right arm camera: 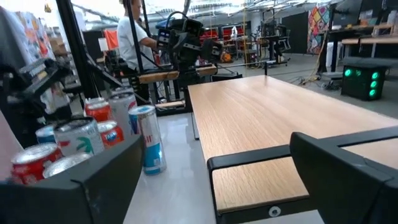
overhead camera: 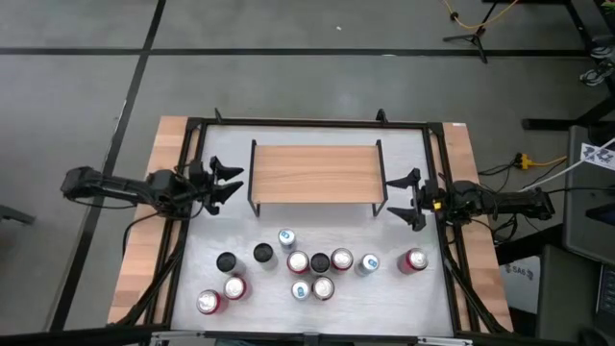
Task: Place canned beverage on shelf
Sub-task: Put the center white soda can on the shelf
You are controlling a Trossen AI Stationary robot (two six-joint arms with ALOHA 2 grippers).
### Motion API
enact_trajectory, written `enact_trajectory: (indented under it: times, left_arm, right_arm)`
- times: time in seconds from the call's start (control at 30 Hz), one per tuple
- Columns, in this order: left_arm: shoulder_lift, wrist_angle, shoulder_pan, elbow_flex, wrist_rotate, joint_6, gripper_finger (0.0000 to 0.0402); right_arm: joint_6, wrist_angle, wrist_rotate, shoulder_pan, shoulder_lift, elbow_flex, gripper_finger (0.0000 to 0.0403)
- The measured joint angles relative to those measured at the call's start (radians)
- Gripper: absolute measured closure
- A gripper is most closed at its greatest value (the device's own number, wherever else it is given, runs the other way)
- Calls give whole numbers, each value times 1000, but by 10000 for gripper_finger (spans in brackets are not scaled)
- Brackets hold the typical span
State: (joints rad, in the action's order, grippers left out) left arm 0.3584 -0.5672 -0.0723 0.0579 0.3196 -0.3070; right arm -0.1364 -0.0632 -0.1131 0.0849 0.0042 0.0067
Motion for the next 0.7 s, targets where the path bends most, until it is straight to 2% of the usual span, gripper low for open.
enact_trajectory:
  times: [0.17, 0.3, 0.7]
  left_arm:
    - [166, -2, -40, 109, 2, 36, 166]
    - [302, 58, -74, 237, 0, 108, 166]
    - [625, 617, -223, 685, 9, 47, 166]
  right_arm:
    - [-70, -5, 0, 0, 0, 0, 10]
    - [-105, -6, 0, 0, 0, 0, 10]
    - [-127, -4, 0, 0, 0, 1, 10]
